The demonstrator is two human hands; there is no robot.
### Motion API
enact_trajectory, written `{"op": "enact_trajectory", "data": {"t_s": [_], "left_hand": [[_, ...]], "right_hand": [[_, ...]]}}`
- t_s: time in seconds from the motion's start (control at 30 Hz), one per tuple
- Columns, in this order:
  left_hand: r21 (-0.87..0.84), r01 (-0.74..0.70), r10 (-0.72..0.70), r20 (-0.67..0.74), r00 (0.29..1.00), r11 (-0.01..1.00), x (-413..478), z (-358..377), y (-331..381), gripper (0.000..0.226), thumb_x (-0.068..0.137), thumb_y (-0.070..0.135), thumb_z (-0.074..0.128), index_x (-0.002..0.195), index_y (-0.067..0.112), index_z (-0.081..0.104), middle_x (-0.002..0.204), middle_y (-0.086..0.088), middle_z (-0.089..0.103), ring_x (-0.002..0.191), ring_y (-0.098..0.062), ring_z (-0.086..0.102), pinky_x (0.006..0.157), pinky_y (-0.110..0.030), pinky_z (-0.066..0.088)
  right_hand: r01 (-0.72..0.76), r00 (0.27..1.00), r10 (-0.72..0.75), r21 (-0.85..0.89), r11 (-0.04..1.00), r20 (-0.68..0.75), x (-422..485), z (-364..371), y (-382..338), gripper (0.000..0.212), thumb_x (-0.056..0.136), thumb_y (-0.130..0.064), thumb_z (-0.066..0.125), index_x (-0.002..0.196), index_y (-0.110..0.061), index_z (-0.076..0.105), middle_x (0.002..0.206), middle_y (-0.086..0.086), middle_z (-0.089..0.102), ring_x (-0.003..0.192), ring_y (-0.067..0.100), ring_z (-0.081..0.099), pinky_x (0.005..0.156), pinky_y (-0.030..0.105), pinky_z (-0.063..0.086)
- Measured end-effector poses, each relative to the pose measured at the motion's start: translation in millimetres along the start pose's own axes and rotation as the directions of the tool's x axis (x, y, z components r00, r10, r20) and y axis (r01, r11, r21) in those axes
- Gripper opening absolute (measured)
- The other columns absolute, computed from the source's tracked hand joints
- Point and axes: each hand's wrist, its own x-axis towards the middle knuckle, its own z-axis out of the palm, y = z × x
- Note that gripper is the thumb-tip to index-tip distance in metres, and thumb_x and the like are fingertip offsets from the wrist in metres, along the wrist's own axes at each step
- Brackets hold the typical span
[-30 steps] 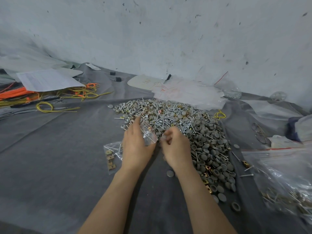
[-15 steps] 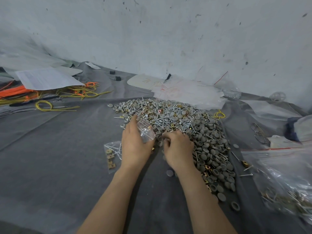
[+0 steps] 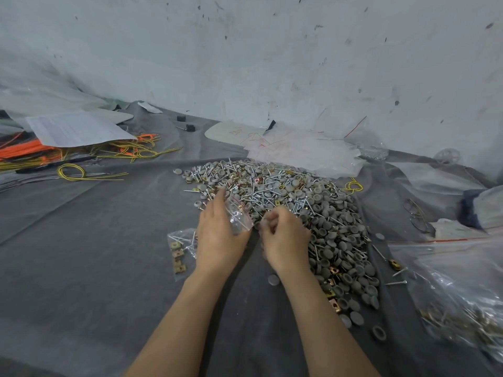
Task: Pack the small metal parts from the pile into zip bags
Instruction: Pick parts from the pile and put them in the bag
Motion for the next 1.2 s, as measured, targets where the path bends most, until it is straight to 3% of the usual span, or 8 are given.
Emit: {"op": "enact_trajectory", "data": {"t_s": [0.13,0.33,0.47,0.6,0.8,0.9,1.03,1.2], "left_hand": [[0.054,-0.051,0.046,0.099,0.994,0.997,-3.3,0.7,0.3,0.087,0.078,0.022,0.073,0.149,0.012,0.024,0.146,-0.007,0.039,0.132,-0.024,0.035,0.110,-0.036,0.030],[0.027,-0.047,0.044,0.112,0.993,0.999,-2.6,0.4,-0.1,0.084,0.079,0.021,0.071,0.148,0.013,0.025,0.146,-0.007,0.039,0.132,-0.024,0.036,0.110,-0.038,0.031],[-0.047,0.008,-0.007,0.003,1.000,0.999,1.2,0.7,-1.3,0.078,0.081,0.019,0.071,0.147,0.012,0.028,0.140,-0.007,0.045,0.129,-0.023,0.039,0.105,-0.030,0.030],[-0.078,0.020,-0.024,-0.059,0.998,0.997,3.2,1.7,-2.4,0.079,0.081,0.018,0.073,0.146,0.007,0.030,0.141,-0.010,0.046,0.130,-0.025,0.040,0.106,-0.030,0.030],[-0.080,0.016,-0.020,-0.059,0.998,0.997,3.0,3.6,-4.0,0.080,0.079,0.016,0.073,0.146,0.007,0.030,0.142,-0.010,0.045,0.131,-0.025,0.039,0.104,-0.025,0.027],[-0.062,0.009,-0.011,-0.044,0.999,0.998,2.0,3.7,-4.6,0.082,0.079,0.015,0.073,0.146,0.008,0.028,0.143,-0.009,0.043,0.131,-0.024,0.036,0.103,-0.021,0.024],[-0.041,0.003,-0.004,-0.019,1.000,0.999,0.1,2.2,-3.5,0.082,0.080,0.017,0.072,0.148,0.011,0.026,0.143,-0.008,0.042,0.130,-0.024,0.036,0.106,-0.030,0.028],[-0.077,-0.010,0.011,0.018,1.000,0.997,-0.3,0.2,0.2,0.084,0.078,0.011,0.070,0.148,0.009,0.024,0.146,-0.009,0.039,0.133,-0.025,0.034,0.107,-0.030,0.027]], "right_hand": [[-0.071,0.990,0.117,0.455,0.888,-0.074,3.0,-5.3,1.7,0.018,0.087,-0.019,0.068,0.082,-0.023,0.051,0.079,-0.014,0.055,0.072,0.001,0.055,0.064,0.003,0.042],[0.008,0.992,-0.079,0.569,0.822,0.099,3.0,-4.0,-7.6,0.018,0.091,-0.008,0.060,0.088,-0.025,0.065,0.089,-0.009,0.069,0.086,0.001,0.064,0.076,0.011,0.048],[0.038,0.996,-0.019,0.234,0.972,-0.085,3.5,-9.6,1.7,0.021,0.095,-0.010,0.050,0.104,-0.016,0.068,0.102,-0.004,0.069,0.097,0.011,0.063,0.087,0.025,0.049],[0.083,0.986,-0.033,-0.314,0.946,0.162,-2.8,-0.8,4.2,0.027,0.097,-0.031,0.047,0.119,-0.024,0.060,0.122,0.000,0.058,0.120,0.025,0.044,0.102,0.044,0.032],[0.064,0.990,-0.013,-0.368,0.928,0.139,-4.8,10.3,3.9,0.028,0.096,-0.026,0.049,0.124,-0.022,0.051,0.126,0.002,0.051,0.123,0.025,0.038,0.102,0.045,0.026],[0.047,0.998,-0.036,-0.241,0.969,0.051,-2.9,6.5,4.5,0.017,0.094,-0.026,0.054,0.111,-0.023,0.056,0.113,-0.003,0.058,0.113,0.020,0.047,0.099,0.042,0.031],[0.011,0.993,0.035,0.374,0.927,-0.116,5.9,-7.3,-2.6,0.012,0.088,-0.021,0.066,0.093,-0.018,0.056,0.082,-0.009,0.059,0.081,0.011,0.058,0.074,0.010,0.044],[0.052,0.970,-0.175,0.552,0.832,0.172,12.2,-16.1,-28.2,0.004,0.088,-0.018,0.066,0.090,-0.022,0.065,0.092,-0.011,0.066,0.087,-0.004,0.060,0.080,0.010,0.045]]}}
